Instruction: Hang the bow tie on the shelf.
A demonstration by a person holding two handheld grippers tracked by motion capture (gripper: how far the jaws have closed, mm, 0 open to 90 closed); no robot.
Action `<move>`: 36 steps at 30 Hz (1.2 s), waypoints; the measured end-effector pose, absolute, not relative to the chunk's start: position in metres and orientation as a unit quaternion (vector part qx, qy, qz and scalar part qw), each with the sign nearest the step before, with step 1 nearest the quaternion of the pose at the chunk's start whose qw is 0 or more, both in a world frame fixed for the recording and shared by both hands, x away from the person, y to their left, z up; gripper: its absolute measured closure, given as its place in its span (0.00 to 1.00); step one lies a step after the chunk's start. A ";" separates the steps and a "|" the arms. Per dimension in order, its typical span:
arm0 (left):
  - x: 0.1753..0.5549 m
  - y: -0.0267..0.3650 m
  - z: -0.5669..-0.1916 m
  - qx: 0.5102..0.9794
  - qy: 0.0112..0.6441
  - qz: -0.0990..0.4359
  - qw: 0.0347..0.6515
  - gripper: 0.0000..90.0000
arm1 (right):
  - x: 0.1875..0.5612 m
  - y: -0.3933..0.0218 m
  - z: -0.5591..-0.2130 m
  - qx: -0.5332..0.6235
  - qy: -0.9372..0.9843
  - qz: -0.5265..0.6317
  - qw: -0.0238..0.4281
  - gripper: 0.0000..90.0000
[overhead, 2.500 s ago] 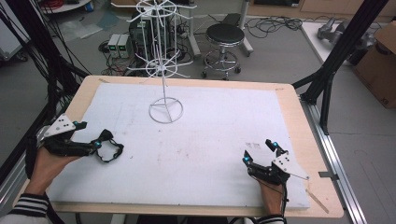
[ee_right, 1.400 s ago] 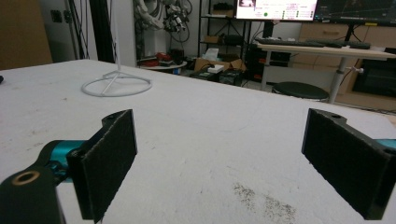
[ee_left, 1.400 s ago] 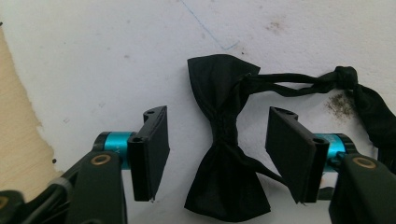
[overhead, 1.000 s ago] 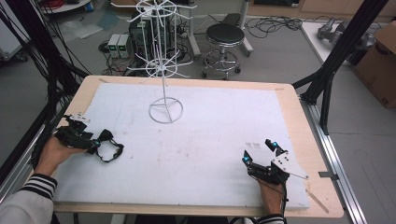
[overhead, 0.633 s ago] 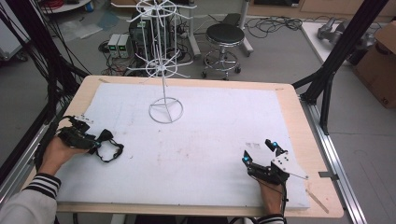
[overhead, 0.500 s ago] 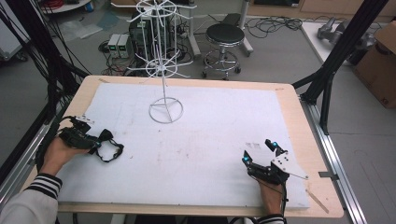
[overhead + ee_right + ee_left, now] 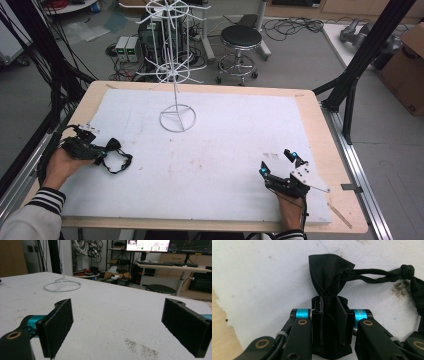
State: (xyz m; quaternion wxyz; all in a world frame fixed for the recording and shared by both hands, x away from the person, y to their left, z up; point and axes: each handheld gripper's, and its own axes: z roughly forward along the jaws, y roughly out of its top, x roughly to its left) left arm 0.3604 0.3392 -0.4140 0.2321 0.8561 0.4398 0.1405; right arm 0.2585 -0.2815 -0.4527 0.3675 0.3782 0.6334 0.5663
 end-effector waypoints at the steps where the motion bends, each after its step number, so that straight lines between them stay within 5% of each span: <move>1: 0.360 0.339 -0.414 0.853 0.440 0.143 0.240 0.85 | 0.259 -0.281 -0.453 0.378 0.633 0.567 0.367 0.10; 36: 0.340 0.320 -0.369 0.785 0.351 0.264 0.437 0.85 | 0.259 -0.281 -0.453 0.381 0.635 0.565 0.365 0.10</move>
